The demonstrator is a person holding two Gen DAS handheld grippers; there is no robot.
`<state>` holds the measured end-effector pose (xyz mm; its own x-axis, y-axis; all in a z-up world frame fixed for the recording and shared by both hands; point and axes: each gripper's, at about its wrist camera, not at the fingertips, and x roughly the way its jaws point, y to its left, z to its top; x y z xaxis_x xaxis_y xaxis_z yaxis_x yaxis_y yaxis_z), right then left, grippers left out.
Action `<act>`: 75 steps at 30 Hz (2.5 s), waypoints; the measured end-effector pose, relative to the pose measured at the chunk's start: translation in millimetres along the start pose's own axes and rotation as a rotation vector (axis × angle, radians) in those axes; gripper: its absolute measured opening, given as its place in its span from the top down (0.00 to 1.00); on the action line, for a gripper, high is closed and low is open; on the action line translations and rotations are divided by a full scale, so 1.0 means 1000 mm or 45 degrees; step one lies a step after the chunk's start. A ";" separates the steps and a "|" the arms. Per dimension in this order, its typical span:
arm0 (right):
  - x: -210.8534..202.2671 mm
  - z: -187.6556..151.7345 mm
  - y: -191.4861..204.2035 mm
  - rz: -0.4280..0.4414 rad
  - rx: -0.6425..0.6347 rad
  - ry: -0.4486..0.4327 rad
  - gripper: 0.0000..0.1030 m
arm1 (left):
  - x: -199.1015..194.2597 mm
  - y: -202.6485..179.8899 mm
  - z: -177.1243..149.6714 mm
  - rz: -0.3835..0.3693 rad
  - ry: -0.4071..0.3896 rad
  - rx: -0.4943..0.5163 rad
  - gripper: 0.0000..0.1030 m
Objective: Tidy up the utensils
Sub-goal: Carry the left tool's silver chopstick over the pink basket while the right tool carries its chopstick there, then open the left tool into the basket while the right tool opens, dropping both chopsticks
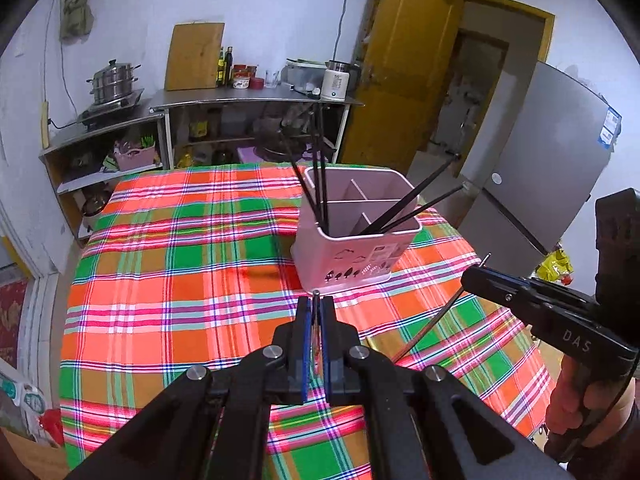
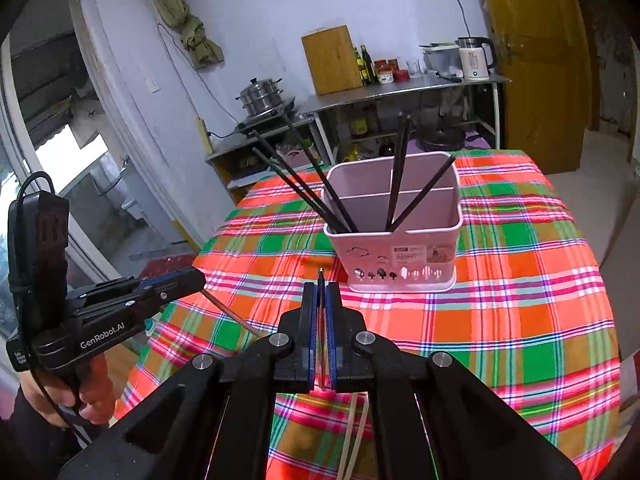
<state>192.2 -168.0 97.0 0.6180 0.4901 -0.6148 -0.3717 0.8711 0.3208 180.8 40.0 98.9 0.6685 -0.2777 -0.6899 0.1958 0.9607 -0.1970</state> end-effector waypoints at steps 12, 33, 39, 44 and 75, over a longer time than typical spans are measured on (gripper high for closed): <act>-0.013 0.013 -0.008 -0.020 -0.004 -0.050 0.96 | 0.002 -0.007 0.016 -0.065 0.010 -0.024 0.96; -0.021 0.112 -0.013 -0.071 -0.039 -0.274 0.96 | 0.006 -0.027 0.141 -0.082 -0.177 0.016 0.96; 0.000 0.120 -0.017 -0.091 -0.038 -0.258 0.96 | 0.032 -0.023 0.148 -0.082 -0.147 -0.003 0.96; 0.022 0.115 -0.018 -0.114 -0.056 -0.215 0.96 | 0.056 -0.018 0.140 -0.082 -0.097 -0.018 0.96; 0.039 0.112 -0.012 -0.145 -0.144 -0.153 0.87 | 0.074 -0.004 0.121 -0.075 -0.065 -0.019 0.95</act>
<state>298.1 -155.9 149.5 0.7361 0.3947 -0.5499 -0.3660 0.9155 0.1672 316.8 15.3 132.9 0.6917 -0.3330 -0.6408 0.2252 0.9426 -0.2467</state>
